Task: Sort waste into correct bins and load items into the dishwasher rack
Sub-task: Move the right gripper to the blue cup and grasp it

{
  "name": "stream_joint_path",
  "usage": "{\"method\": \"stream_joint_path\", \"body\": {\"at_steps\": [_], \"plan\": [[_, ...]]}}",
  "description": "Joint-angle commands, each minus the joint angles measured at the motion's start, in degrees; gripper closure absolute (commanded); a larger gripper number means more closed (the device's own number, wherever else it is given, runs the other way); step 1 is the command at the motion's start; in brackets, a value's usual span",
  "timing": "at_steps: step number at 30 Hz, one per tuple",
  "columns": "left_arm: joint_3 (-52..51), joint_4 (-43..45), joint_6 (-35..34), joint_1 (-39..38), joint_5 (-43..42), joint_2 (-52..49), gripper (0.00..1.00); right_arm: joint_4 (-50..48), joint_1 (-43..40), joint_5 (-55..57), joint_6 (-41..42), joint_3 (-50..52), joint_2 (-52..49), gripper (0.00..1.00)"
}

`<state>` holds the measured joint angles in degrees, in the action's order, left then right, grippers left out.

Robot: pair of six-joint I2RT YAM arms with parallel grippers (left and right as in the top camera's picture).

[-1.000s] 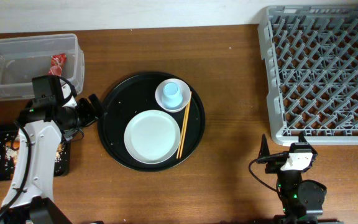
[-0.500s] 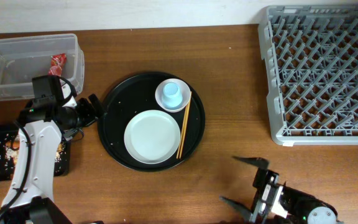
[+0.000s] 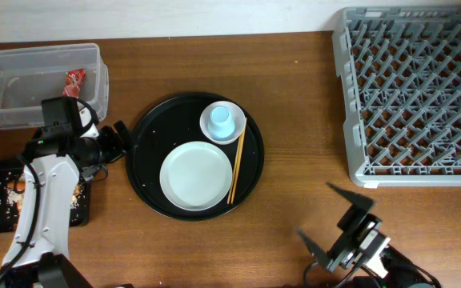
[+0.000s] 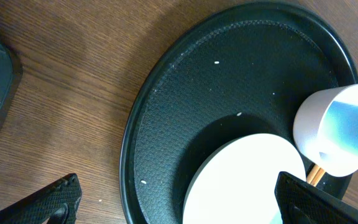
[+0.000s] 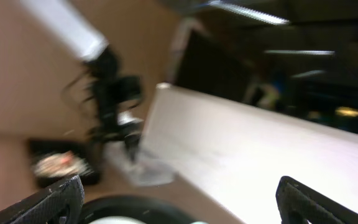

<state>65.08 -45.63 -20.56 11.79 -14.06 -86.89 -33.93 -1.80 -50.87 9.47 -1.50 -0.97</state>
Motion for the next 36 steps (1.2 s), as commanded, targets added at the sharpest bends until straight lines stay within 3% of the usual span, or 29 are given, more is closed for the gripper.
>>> {"method": "stream_joint_path", "body": {"at_steps": [1, 9, 14, 17, 24, 27, 30, 32, 36], "plan": [[-0.07, 0.11, 0.9, -0.13, 0.39, -0.2, 0.01, -0.39, 0.35, 10.88, 1.95, -5.92, -3.96, 0.02], [-0.07, 0.11, 0.9, -0.13, 0.42, -0.2, 0.01, 8.55, 0.35, 7.15, 1.36, -29.18, -28.02, 0.02], [-0.07, 0.11, 0.9, -0.13, 0.39, -0.2, 0.01, 8.04, 0.37, -24.57, 4.09, -49.4, -46.84, 0.02], [-0.07, 0.11, 0.9, -0.13, 0.42, -0.2, 0.01, 7.82, 1.9, -29.18, 9.9, -55.87, -53.96, 0.02], [-0.07, 0.11, 0.9, -0.13, 0.42, -0.2, 0.01, 8.79, 13.25, -13.42, 28.11, -66.1, -66.93, 0.02], [-0.07, 0.11, 0.9, -0.13, 0.42, -0.2, 0.01, 16.79, 19.08, -5.55, 22.25, -70.69, -70.95, 0.02], [-0.07, 0.11, 0.9, -0.13, 0.39, -0.2, 0.01, 41.05, 25.75, 20.0, 7.63, -77.81, -74.49, 0.02], [-0.07, 0.11, 0.9, -0.13, 0.42, -0.2, 0.01, 51.41, 30.08, 37.16, 4.55, -81.88, -77.53, 0.02], [-0.07, 0.11, 0.9, -0.13, 0.39, -0.2, 0.01, 60.46, 34.99, 51.32, 4.22, -86.79, -84.46, 0.02]]}}
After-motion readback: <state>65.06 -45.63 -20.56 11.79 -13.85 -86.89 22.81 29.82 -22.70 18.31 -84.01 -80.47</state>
